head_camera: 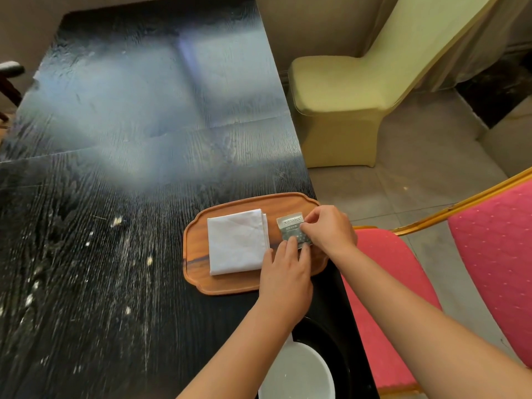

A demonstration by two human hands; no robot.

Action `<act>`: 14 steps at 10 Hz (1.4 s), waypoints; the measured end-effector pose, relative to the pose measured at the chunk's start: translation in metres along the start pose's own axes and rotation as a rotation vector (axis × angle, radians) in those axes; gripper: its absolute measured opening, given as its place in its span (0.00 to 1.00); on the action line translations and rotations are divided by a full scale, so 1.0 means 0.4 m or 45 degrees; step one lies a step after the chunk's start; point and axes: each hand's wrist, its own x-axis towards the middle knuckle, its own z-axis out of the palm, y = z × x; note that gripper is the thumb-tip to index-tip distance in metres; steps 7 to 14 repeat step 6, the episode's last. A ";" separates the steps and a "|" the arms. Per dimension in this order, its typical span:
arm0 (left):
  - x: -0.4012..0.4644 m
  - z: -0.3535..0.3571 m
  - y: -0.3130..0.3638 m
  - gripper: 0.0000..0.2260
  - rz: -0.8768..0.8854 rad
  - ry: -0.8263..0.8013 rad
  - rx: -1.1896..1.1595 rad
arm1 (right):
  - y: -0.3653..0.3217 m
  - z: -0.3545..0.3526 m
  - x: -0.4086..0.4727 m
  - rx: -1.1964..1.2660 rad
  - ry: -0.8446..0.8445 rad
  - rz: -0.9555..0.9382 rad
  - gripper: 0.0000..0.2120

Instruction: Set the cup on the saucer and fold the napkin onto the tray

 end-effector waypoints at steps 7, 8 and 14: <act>-0.023 -0.086 -0.031 0.13 -0.049 0.058 -0.079 | -0.001 -0.047 -0.078 -0.165 0.017 -0.184 0.10; -0.023 -0.086 -0.031 0.13 -0.049 0.058 -0.079 | -0.001 -0.047 -0.078 -0.165 0.017 -0.184 0.10; -0.023 -0.086 -0.031 0.13 -0.049 0.058 -0.079 | -0.001 -0.047 -0.078 -0.165 0.017 -0.184 0.10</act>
